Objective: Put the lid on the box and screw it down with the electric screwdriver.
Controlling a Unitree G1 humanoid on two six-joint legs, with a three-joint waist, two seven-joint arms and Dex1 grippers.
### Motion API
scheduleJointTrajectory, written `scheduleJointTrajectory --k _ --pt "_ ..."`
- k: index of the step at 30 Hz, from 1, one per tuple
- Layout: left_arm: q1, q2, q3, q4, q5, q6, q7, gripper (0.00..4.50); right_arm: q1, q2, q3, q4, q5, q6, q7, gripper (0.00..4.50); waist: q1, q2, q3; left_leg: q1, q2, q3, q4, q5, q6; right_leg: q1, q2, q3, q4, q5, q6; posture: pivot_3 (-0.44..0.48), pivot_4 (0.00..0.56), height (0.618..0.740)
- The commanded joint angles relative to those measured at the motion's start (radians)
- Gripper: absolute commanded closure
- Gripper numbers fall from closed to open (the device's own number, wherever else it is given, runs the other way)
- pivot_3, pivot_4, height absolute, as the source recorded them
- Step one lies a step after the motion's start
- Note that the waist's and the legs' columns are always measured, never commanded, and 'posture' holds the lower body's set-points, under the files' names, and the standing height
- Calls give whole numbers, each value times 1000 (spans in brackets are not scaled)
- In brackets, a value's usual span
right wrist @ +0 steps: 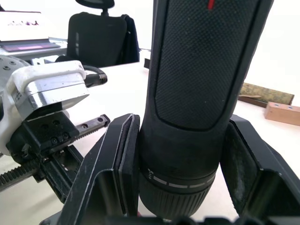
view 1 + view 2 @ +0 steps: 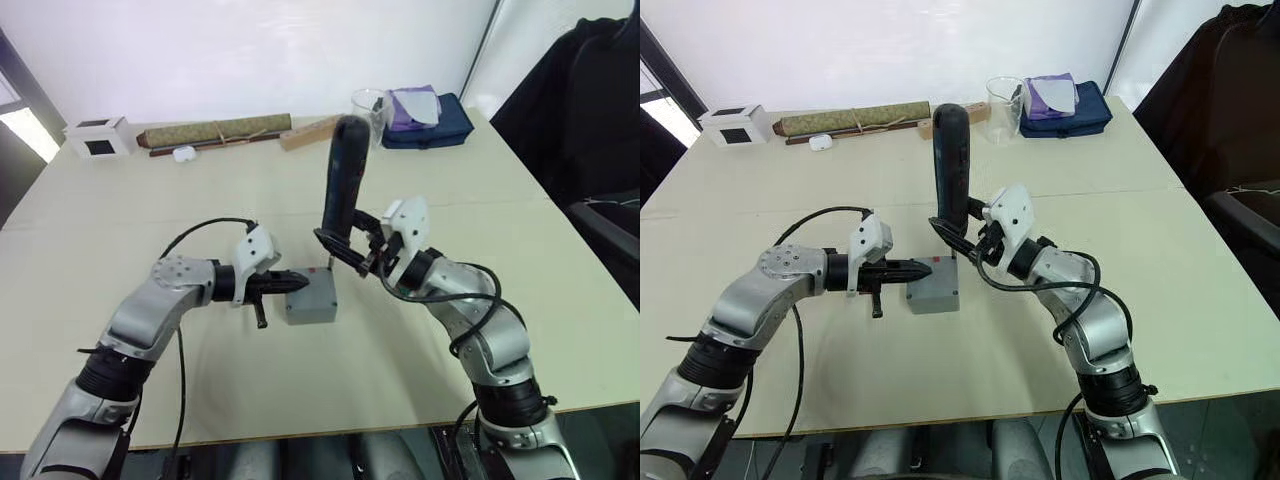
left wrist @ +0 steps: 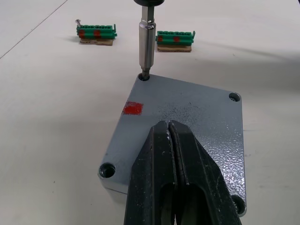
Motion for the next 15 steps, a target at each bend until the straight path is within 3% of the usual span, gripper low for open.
scheduleJointTrajectory --k 1,9,15 --pt "21 8 -7 -10 14 10 0 4500 32 -11 70 74 -58 87 -31 2477 0 0 -3 2 0 0 0 0 0 2 0 0 -1 -1 -1 0 150 740" --pt "36 10 -8 -6 22 7 -4 4500 39 -8 100 92 -81 102 -51 2477 1 -8 -14 14 1 0 -5 0 0 16 -1 0 -8 -4 -2 0 150 740" --pt "35 4 -10 0 26 5 -6 4500 50 -10 93 87 -78 104 -49 2477 1 -9 -18 14 1 0 -6 0 0 15 -1 0 -9 -5 -5 0 150 740"
